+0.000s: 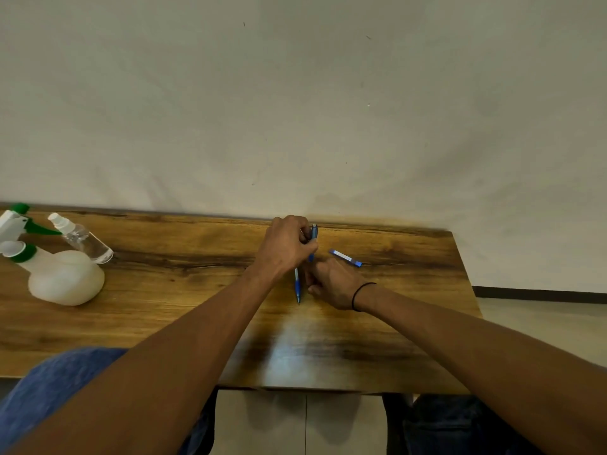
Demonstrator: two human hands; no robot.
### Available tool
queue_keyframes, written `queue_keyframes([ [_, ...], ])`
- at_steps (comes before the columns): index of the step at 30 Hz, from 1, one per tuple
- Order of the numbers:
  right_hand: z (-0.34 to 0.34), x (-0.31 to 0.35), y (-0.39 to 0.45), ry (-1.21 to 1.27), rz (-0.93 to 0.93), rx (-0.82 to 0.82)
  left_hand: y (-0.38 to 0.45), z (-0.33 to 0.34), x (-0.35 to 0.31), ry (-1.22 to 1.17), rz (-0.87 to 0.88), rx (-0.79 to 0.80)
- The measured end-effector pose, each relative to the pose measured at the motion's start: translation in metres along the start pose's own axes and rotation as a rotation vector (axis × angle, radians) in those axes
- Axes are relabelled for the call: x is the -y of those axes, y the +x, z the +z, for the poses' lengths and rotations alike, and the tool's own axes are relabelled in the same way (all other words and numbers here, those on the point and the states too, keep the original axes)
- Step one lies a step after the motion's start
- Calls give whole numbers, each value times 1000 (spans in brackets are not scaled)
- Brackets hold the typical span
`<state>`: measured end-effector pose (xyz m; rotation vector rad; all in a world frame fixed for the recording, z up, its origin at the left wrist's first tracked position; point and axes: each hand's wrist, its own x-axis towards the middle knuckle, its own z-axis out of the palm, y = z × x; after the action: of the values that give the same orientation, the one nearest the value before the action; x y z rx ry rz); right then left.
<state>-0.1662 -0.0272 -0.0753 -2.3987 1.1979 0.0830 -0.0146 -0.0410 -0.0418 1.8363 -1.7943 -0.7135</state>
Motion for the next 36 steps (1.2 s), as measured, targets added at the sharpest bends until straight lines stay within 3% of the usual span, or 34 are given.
queue_keyframes([
  [6, -30, -11, 1, 62, 120, 17, -1, 1, 1, -2, 22, -7],
  [13, -80, -17, 1, 259, 157, -349, -3, 1, 0, -25, 55, -9],
  [18, -93, -10, 4, 316, 96, -447, -4, 3, -1, -47, 42, -10],
  [24, -97, 1, 7, 197, -1, -413, -2, 5, -1, -52, 41, -6],
  [36, -102, 10, 13, -5, 12, -267, -5, 6, -1, -53, 46, 9],
])
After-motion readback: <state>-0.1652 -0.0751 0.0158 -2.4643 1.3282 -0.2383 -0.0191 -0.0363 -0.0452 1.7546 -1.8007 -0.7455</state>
